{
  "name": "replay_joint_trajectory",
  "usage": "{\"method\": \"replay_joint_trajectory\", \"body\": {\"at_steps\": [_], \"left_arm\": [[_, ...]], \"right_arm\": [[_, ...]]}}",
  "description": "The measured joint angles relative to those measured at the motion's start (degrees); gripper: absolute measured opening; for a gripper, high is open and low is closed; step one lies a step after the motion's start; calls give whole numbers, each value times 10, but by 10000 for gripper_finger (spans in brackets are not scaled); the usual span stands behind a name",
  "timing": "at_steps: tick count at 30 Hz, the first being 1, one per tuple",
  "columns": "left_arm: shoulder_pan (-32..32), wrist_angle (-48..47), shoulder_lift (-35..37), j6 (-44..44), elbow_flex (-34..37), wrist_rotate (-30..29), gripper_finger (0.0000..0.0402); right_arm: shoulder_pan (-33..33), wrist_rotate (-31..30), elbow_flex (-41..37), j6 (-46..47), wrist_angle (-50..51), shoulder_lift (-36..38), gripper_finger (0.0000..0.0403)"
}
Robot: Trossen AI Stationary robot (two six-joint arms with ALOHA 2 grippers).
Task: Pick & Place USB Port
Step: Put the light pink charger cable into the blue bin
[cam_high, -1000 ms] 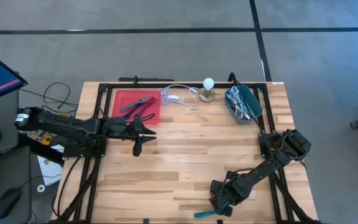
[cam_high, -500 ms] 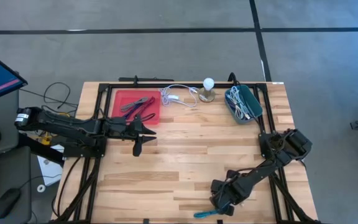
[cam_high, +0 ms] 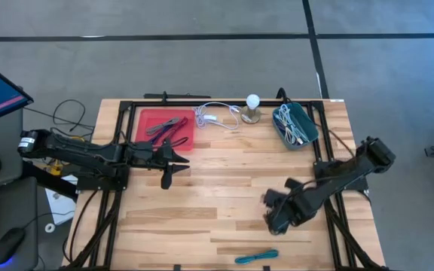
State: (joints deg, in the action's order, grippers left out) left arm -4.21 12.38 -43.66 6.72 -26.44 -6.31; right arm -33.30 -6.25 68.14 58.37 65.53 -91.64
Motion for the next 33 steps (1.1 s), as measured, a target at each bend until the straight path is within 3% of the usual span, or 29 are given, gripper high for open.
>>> {"method": "replay_joint_trajectory", "body": {"at_steps": [7, 16, 23, 33], "left_arm": [[0, 0, 0, 0, 0, 0, 95], [0, 0, 0, 0, 0, 0, 95], [0, 0, 0, 0, 0, 0, 95], [0, 0, 0, 0, 0, 0, 95]], "right_arm": [[66, -81, 0, -24, 103, 59, 1], [198, -165, 0, -112, 115, 149, 1], [332, -198, 0, -198, 113, 187, 1], [515, -220, 0, -305, 67, 175, 1]]}}
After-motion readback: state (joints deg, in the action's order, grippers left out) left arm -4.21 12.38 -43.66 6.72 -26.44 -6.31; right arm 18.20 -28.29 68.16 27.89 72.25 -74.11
